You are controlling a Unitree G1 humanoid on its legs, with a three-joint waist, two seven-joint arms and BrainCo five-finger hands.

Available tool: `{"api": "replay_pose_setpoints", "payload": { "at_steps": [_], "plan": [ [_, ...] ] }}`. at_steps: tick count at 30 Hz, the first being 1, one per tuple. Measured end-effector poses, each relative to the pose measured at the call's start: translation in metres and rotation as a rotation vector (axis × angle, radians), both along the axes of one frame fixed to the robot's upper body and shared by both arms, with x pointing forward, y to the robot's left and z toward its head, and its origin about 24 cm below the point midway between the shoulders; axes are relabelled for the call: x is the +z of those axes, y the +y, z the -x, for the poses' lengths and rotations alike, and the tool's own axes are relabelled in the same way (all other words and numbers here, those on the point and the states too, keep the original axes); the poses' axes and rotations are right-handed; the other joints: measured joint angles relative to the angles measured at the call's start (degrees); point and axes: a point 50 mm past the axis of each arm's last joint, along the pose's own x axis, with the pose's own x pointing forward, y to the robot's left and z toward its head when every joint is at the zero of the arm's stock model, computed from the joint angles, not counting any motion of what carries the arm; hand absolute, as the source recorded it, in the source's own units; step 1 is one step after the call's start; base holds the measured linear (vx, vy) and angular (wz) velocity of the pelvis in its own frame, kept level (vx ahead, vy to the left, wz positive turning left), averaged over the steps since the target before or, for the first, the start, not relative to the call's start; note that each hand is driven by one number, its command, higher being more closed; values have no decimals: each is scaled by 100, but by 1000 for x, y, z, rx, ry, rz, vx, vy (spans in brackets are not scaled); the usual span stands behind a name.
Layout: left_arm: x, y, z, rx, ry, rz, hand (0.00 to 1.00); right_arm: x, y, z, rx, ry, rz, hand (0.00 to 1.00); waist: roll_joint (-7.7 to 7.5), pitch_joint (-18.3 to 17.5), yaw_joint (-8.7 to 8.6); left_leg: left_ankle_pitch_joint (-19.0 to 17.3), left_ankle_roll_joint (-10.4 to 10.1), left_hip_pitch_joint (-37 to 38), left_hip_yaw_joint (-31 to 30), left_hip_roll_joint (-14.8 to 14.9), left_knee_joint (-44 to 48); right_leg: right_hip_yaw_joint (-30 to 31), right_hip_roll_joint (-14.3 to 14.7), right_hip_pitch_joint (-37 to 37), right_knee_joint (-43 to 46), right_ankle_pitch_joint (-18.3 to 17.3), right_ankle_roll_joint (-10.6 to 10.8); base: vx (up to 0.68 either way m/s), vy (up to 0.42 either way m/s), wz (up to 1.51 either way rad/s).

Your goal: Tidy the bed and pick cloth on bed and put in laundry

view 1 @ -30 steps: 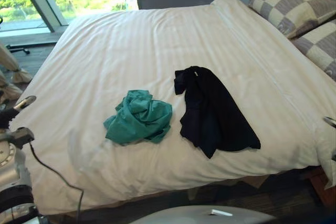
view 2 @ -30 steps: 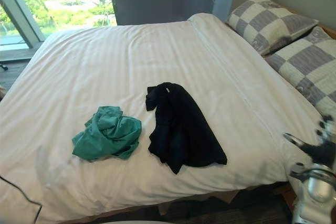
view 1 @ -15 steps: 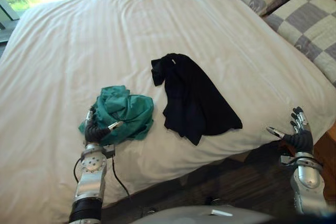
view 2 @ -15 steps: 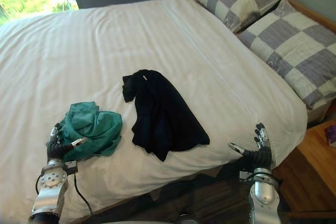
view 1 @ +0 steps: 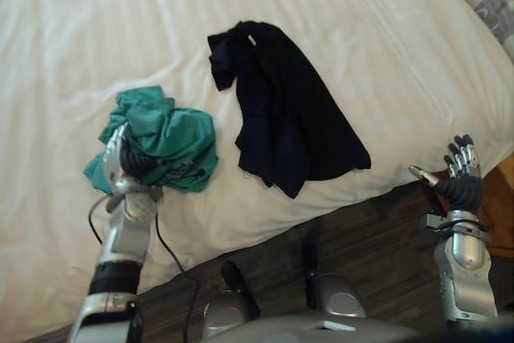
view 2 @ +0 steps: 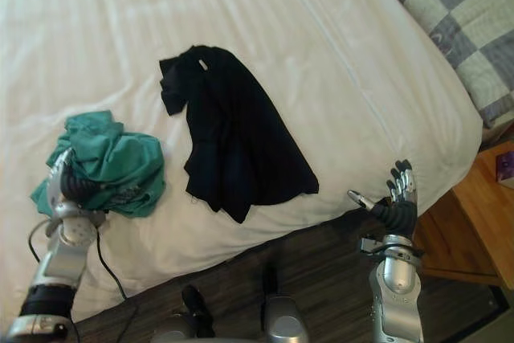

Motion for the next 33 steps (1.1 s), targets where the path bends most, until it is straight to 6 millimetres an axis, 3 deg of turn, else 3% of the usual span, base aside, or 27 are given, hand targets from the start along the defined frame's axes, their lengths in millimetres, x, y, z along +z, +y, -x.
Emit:
{"api": "replay_pose_setpoints", "payload": {
  "at_steps": [4,7,11,12,13,14,16,18,20,21,25,29,33],
  "plan": [
    [6,-4,-8,-44,68,-83,100,25,2,-3,64,-80,86,0,158,201,9,0,0,-24,171,30,15,55,20,-92,31,25,3,33,-28,-13],
    [4,-12,-12,-142,121,-50,100,46,6,-2,96,-162,164,0,206,228,69,-1,-1,-2,317,93,95,94,34,-98,114,25,4,71,-35,-7],
    [-9,-26,-10,-293,107,272,100,65,15,-9,147,-231,265,0,282,273,170,8,11,207,293,238,284,68,159,-227,952,-45,-38,68,-50,2],
    [-16,-34,-9,-356,100,425,100,69,22,-13,169,-250,307,0,357,294,131,17,25,304,204,338,310,39,270,-437,1280,-351,-59,93,-112,37],
    [-20,-40,-8,-419,93,531,100,67,28,-13,184,-241,340,0,243,242,162,9,14,334,107,277,325,68,295,-215,414,23,-143,109,-124,51],
    [-23,-44,-6,-446,87,580,100,66,31,-15,193,-232,361,0,207,242,161,-48,-28,335,76,215,368,-62,238,-110,274,-18,-179,134,-78,45],
    [-38,-60,0,-524,93,711,100,62,42,-23,220,-201,397,0,293,250,290,-127,-19,168,-96,369,669,-215,269,7,129,43,-182,137,-64,30],
    [-50,-72,5,-564,139,769,100,52,51,-28,251,-152,414,0,276,255,328,-141,-17,164,-244,463,955,-347,267,306,77,43,-183,115,-60,44],
    [-65,-84,13,-592,199,808,100,43,60,-35,264,-115,418,0,227,252,395,-293,42,172,-475,368,804,-358,256,498,93,39,-188,83,30,36],
    [-72,-91,15,-605,229,826,100,37,67,-43,271,-89,401,0,216,210,532,-216,73,197,-449,327,671,-364,291,511,95,26,-182,76,60,16],
    [-71,-105,5,-634,247,805,100,20,96,-74,288,7,352,0,-94,151,773,-206,65,145,-597,290,690,-538,213,592,53,19,-170,39,29,28],
    [-69,-114,-7,-637,255,783,100,24,121,-105,288,55,409,0,-270,125,863,-206,66,30,-840,295,717,-792,210,663,25,118,-149,13,15,35],
    [-61,-119,-15,-654,216,812,100,22,119,-130,191,148,531,0,-412,217,968,-206,65,-69,-1041,289,706,-953,205,656,17,152,-130,-12,-1,20]
  ]
}}
